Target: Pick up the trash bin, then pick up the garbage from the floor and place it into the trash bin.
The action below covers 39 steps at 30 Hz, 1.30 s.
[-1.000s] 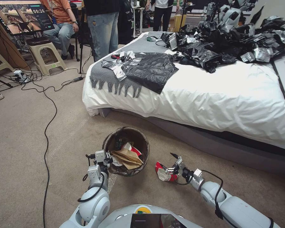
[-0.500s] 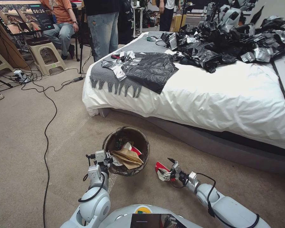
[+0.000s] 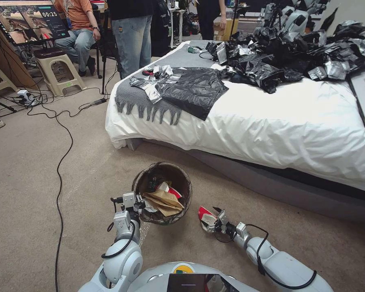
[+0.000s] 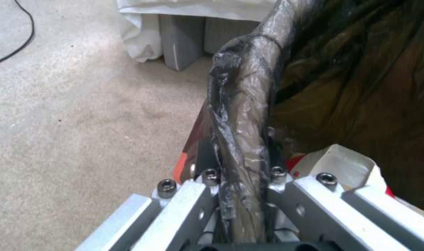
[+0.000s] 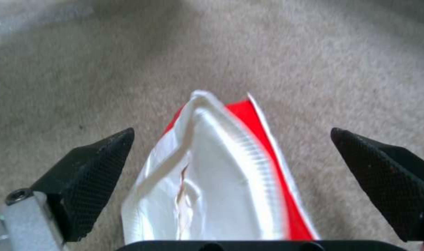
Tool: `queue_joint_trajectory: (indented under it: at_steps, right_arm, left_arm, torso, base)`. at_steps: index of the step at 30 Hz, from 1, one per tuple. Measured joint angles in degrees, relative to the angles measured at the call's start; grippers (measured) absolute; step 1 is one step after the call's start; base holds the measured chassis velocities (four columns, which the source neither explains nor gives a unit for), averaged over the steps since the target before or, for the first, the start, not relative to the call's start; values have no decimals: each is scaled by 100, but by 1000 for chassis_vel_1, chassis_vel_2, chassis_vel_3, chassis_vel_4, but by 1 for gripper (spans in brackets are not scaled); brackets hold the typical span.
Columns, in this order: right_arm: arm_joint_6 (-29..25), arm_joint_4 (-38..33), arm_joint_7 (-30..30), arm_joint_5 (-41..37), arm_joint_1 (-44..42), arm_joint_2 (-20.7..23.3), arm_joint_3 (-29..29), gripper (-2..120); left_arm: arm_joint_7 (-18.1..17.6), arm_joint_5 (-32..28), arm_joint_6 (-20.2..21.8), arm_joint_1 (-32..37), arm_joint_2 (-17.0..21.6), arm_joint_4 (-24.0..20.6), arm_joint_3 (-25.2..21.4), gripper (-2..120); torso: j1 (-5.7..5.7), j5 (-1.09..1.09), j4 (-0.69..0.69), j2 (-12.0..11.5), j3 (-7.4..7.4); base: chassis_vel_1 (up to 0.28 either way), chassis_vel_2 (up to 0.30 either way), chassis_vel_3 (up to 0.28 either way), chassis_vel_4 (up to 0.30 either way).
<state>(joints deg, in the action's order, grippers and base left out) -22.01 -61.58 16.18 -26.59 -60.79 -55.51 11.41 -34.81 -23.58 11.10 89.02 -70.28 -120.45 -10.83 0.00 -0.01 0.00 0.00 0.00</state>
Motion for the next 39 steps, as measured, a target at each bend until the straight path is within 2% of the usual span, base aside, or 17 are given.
queue_joint_trajectory:
  at_steps: [15,17,18,20,21,23,26,27,31,33,35,37,38,39]
  right_arm:
    - [-34,327,-8,243,52,-318,6,97]
    - [-50,341,-14,259,55,-337,-19,86]
    - [-50,341,-14,259,55,-337,-19,86]
    - [-62,299,-16,266,39,-337,-54,76]
    - [-62,299,-16,266,39,-337,-54,76]
    - [-62,172,-18,266,-14,-301,-84,63]
    - [-62,119,-22,266,-41,-282,-96,58]
    - [-57,37,-29,265,-79,-246,-105,48]
    - [-52,-87,-50,262,-122,-200,-127,39]
    - [-45,-158,-72,255,-138,-178,-141,28]
    - [-43,-176,-76,254,-142,-172,-145,25]
    - [-39,-264,-97,248,-168,-146,-166,13]
    - [-39,-264,-97,248,-168,-146,-166,13]
    - [-37,-287,-108,244,-176,-140,-176,8]
  left_arm:
    - [-16,-8,-10,-3,42,-18,-21,2]
    - [-18,-11,-13,0,51,-30,-24,2]
    - [-18,-11,-13,0,51,-30,-24,2]
    - [-21,-15,-14,-2,57,-40,-25,2]
    - [-21,-15,-14,-2,57,-40,-25,2]
    - [-23,-17,-15,-7,60,-41,-23,2]
    - [-26,-18,-15,-11,59,-41,-19,2]
    - [-29,-18,-16,-12,56,-41,-12,2]
    - [-37,-17,-17,-13,51,-41,-8,2]
    - [-40,-16,-17,-15,44,-41,-3,2]
    - [-41,-17,-17,-16,43,-41,-1,2]
    - [-46,-17,-17,-25,41,-39,4,2]
    - [-46,-17,-17,-25,41,-39,4,2]
    - [-47,-17,-17,-27,41,-39,7,2]
  torso:
    - [0,1,1,0,0]
    - [0,1,0,0,0]
    - [0,1,0,0,0]
    - [0,1,1,0,0]
    - [0,1,1,0,0]
    - [0,1,1,0,0]
    - [0,1,0,0,0]
    - [0,1,0,0,0]
    - [0,1,0,0,0]
    - [0,1,1,0,0]
    - [0,1,1,0,0]
    - [0,1,0,0,0]
    - [0,1,0,0,0]
    - [0,1,0,0,0]
  base:
    - [0,0,0,0]
    - [0,0,0,0]
    - [0,0,0,0]
    - [0,0,0,0]
    - [0,0,0,0]
    - [0,0,0,0]
    - [0,0,0,0]
    - [0,0,0,0]
    - [0,0,0,0]
    - [0,0,0,0]
    - [0,0,0,0]
    - [0,0,0,0]
    - [0,0,0,0]
    - [0,0,0,0]
